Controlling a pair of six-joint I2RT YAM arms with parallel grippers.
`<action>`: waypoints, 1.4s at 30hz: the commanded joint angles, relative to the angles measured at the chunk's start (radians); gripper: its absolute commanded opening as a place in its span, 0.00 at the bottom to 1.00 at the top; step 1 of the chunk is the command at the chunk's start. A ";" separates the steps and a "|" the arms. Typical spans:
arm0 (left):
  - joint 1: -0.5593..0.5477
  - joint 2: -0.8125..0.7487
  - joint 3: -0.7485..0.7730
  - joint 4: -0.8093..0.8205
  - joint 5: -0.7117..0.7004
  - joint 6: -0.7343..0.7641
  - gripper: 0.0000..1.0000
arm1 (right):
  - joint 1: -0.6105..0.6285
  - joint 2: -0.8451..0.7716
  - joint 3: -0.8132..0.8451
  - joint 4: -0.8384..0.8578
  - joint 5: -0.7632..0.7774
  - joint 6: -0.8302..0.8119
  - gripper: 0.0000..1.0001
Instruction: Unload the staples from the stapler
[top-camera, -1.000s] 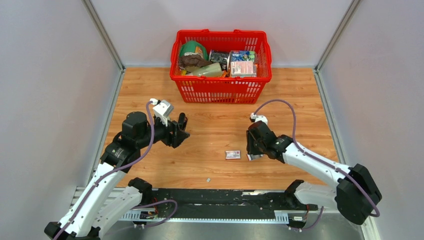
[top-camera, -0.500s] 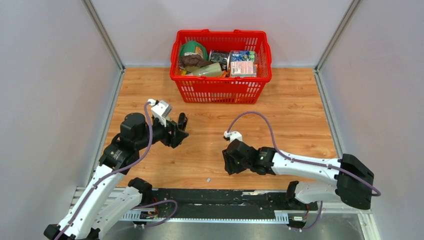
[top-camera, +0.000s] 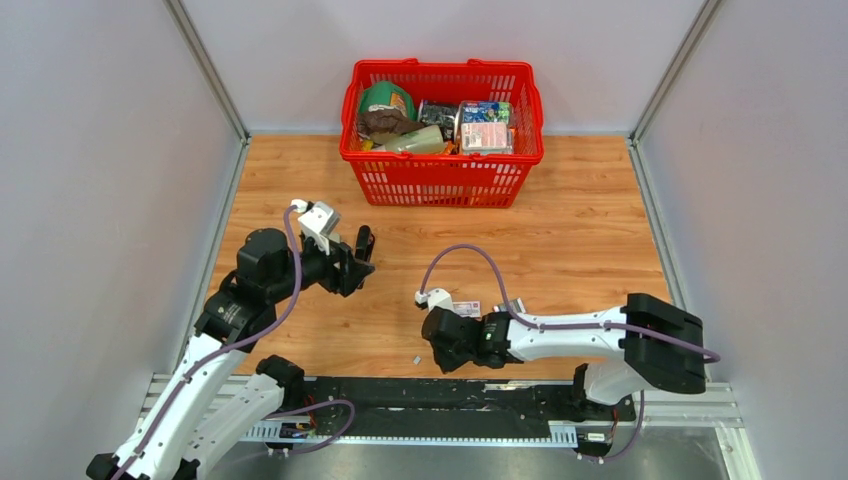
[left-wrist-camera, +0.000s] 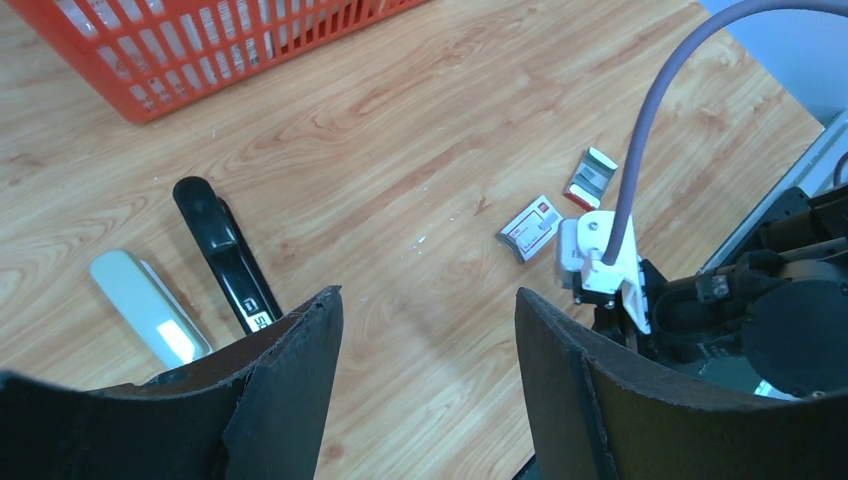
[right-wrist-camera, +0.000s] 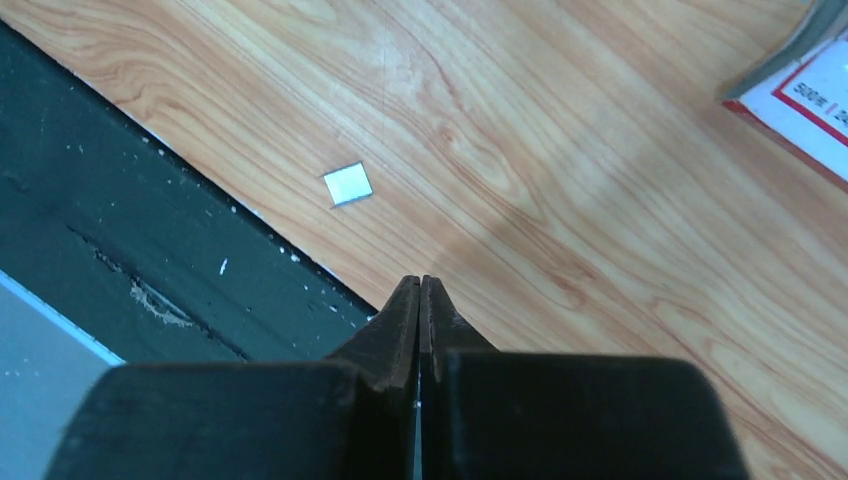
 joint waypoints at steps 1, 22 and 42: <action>-0.005 -0.016 0.002 -0.020 -0.007 -0.003 0.71 | 0.004 0.047 0.037 0.104 -0.010 0.007 0.00; -0.005 -0.025 -0.021 -0.027 -0.012 0.003 0.71 | 0.003 0.207 0.161 0.109 0.012 -0.051 0.00; -0.005 -0.035 -0.023 -0.029 -0.003 0.007 0.71 | -0.031 0.247 0.251 0.089 0.078 -0.105 0.05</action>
